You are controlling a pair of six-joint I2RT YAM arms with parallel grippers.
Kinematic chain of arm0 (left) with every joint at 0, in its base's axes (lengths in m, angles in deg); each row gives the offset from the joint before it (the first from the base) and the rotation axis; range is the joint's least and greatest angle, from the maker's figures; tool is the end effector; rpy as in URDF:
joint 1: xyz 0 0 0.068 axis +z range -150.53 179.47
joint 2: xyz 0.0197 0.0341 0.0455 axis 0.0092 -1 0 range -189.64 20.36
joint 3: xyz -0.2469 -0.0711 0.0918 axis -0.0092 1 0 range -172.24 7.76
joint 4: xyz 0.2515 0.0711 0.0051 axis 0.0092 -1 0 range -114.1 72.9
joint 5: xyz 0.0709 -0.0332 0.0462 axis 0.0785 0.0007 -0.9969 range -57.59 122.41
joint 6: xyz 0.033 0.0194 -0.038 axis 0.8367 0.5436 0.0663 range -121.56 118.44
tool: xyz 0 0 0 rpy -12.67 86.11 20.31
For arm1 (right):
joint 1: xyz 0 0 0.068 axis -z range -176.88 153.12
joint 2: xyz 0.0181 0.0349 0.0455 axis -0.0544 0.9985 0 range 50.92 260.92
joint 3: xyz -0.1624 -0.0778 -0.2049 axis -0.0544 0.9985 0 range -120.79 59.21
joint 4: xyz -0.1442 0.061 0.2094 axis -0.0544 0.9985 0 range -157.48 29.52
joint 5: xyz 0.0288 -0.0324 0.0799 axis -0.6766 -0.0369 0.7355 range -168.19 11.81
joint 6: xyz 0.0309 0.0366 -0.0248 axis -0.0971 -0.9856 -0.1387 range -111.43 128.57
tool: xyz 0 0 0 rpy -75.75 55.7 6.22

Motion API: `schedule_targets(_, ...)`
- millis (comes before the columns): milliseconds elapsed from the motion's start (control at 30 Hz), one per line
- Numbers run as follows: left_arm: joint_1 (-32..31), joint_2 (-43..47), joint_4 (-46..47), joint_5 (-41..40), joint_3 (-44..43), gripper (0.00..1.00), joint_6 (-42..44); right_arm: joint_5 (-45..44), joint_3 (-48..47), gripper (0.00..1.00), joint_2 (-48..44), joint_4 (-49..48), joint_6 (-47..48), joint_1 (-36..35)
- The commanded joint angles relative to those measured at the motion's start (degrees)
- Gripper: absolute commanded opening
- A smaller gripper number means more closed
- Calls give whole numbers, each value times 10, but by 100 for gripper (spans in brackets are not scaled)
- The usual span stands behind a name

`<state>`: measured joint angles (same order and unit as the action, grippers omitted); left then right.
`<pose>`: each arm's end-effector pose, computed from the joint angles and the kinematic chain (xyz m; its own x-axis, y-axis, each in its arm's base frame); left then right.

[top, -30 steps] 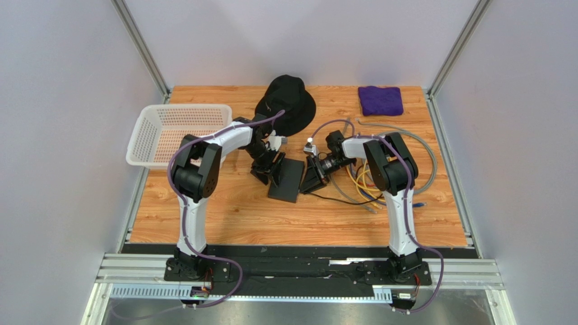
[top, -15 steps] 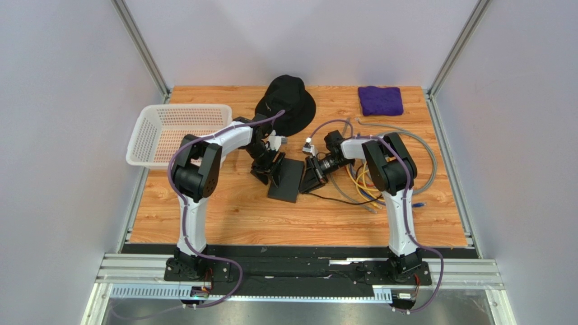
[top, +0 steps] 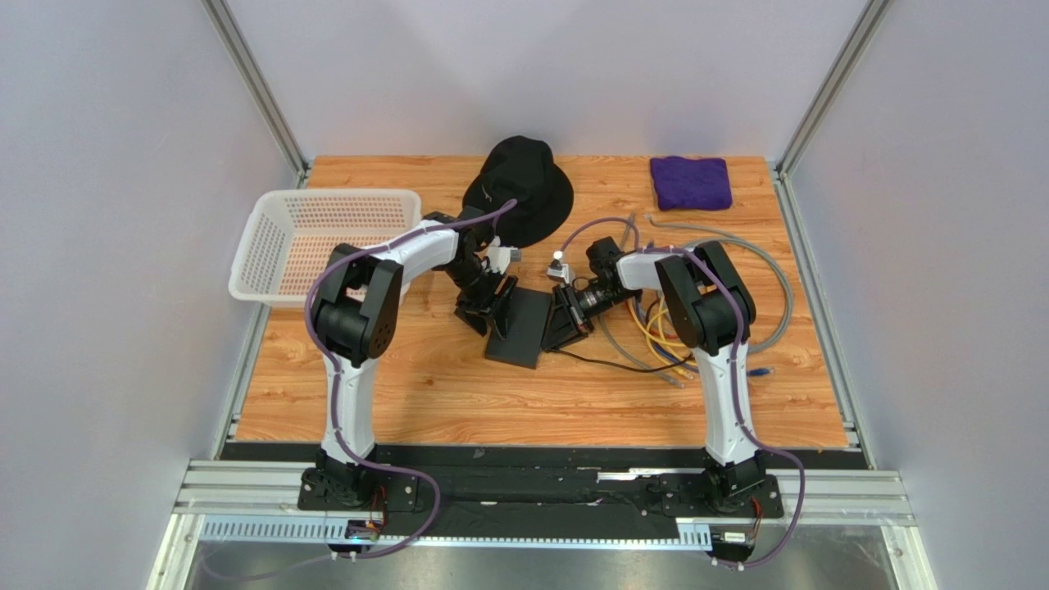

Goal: Pull the plug from the switch port

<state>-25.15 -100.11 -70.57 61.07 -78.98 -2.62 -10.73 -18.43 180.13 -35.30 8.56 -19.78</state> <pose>0.3529 -0.1805 0.1498 -0.9150 0.4016 -0.0400 0.3701 0.7954 -0.4800 0.3517 0.1841 0.0762 -0.9158 -0.3867 -0.1087 -0.2417 0.3141 0.9181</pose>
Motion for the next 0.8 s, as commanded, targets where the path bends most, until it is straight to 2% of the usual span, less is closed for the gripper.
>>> schedule_targets(0, -7, -47, 45, -41, 16, 64, 13, -116, 3, 25, 28, -40, 12, -16)
schedule_targets(133, -7, -45, 45, -41, 16, 64, 13, -117, 7, 12, 24, -39, 15, -16)
schedule_targets(233, -7, -46, 45, -41, 16, 64, 13, -124, 7, 6, 20, -37, 18, -16)
schedule_targets(433, -7, -45, 45, -41, 16, 64, 12, -120, -6, 2, 29, 12, 50, -15)
schedule_targets(767, -7, -44, 46, -42, 17, 64, 13, -95, -20, 1, 32, 110, 106, -9)
